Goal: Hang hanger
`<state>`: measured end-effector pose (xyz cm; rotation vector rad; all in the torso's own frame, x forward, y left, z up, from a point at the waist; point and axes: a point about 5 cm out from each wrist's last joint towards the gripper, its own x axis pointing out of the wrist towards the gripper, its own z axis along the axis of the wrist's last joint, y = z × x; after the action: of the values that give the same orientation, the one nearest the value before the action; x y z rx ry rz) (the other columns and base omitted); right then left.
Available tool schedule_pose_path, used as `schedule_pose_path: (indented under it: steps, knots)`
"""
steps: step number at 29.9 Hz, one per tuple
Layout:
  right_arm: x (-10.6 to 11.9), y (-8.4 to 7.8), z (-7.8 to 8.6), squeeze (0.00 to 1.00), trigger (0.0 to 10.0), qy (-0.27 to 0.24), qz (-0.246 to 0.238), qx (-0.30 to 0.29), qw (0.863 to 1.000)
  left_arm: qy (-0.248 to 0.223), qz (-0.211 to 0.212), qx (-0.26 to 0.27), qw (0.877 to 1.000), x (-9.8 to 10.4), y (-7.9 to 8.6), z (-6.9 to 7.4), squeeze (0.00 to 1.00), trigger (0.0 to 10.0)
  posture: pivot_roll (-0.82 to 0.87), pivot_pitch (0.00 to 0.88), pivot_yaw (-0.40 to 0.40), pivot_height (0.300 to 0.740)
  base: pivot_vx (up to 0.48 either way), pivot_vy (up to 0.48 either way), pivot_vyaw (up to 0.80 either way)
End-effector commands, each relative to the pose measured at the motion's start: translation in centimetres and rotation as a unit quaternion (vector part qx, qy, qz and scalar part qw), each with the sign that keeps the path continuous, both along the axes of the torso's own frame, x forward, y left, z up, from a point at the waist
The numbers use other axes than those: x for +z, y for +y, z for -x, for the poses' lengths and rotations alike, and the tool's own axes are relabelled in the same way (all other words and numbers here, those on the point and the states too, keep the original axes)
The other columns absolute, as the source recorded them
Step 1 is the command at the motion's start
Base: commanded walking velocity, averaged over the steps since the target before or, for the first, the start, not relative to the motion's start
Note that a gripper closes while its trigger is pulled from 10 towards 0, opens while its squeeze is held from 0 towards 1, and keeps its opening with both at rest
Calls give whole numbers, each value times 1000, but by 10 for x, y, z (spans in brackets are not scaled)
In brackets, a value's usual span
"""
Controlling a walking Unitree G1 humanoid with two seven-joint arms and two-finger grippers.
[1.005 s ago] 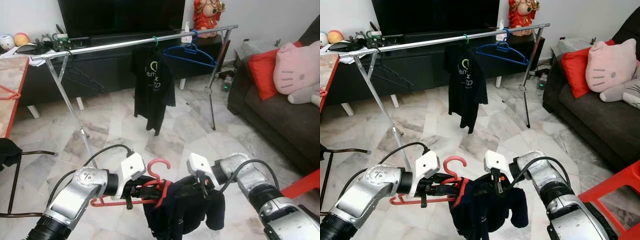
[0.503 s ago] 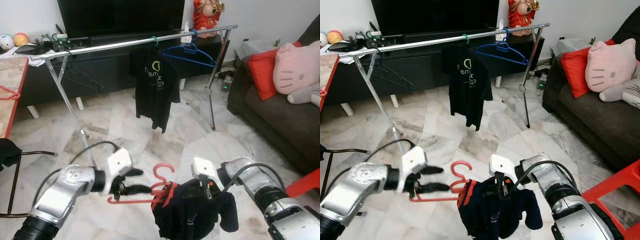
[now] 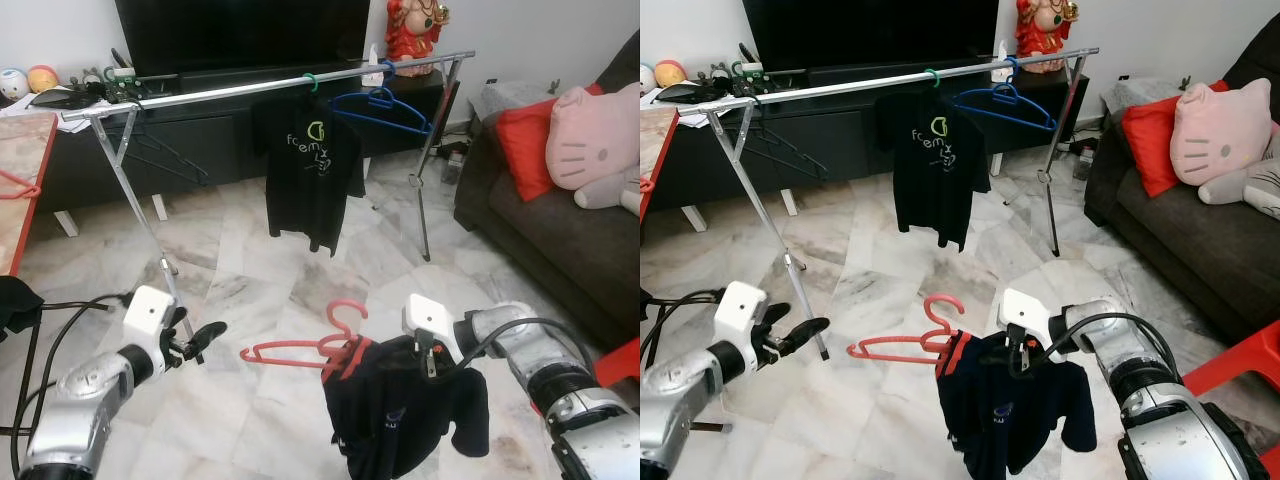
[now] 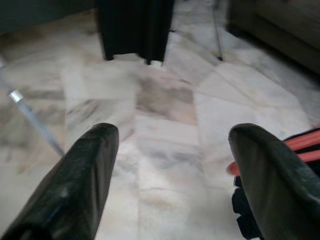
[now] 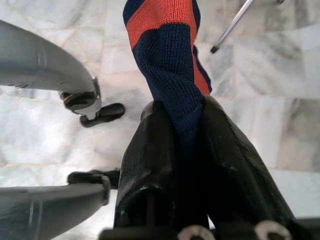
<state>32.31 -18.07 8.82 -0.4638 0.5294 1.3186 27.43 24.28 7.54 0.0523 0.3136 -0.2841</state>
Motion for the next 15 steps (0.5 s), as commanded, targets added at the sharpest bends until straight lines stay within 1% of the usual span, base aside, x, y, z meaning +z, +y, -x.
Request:
schedule_pose_path:
  steps: [1, 4, 5, 7, 8, 9, 12, 13, 15]
  knots:
    - [28, 2, -14, 0, 0, -59, -18, 7, 998, 0, 11, 64, 998, -12, 9, 2, 1000, 10000, 17, 0, -92, 740, 0, 0, 0]
    - [40, 5, -18, 0, 0, -81, -20, 24, 996, 11, 9, 88, 996, -25, 7, 5, 1000, 10000, 17, 0, -92, 740, 0, 0, 0]
    - [44, 6, -20, 0, 0, -87, -22, 30, 995, 17, 12, 90, 996, -29, 5, 6, 0, 10000, 14, 0, -89, 740, 0, 0, 0]
    - [52, 8, -22, 0, 0, -99, -25, 41, 994, 26, 21, 92, 995, -37, 1, 8, 0, 10000, 14, 0, -89, 740, 0, 0, 0]
    - [52, 8, -22, 0, 0, -99, -25, 41, 994, 26, 21, 92, 995, -37, 1, 8, 0, 10000, 14, 0, -89, 740, 0, 0, 0]
    - [60, 10, -23, 0, 0, -109, -29, 52, 992, 33, 30, 87, 995, -43, -5, 10, 0, 10000, 14, 0, -89, 740, 0, 0, 0]
    - [68, 10, -25, 0, 0, -116, -35, 59, 991, 38, 34, 82, 995, -49, -11, 10, 0, 10000, 4, 0, -83, 740, 0, 0, 0]
    - [76, 9, -25, 0, 0, -112, -43, 77, 990, 37, 42, 61, 997, -50, -19, 11, 0, 10000, 4, 0, -83, 740, 0, 0, 0]
    - [85, 9, -24, 0, 0, -110, -55, 97, 988, 31, 54, 47, 997, -50, -25, 10, 0, 10000, 4, 0, -83, 740, 0, 0, 0]
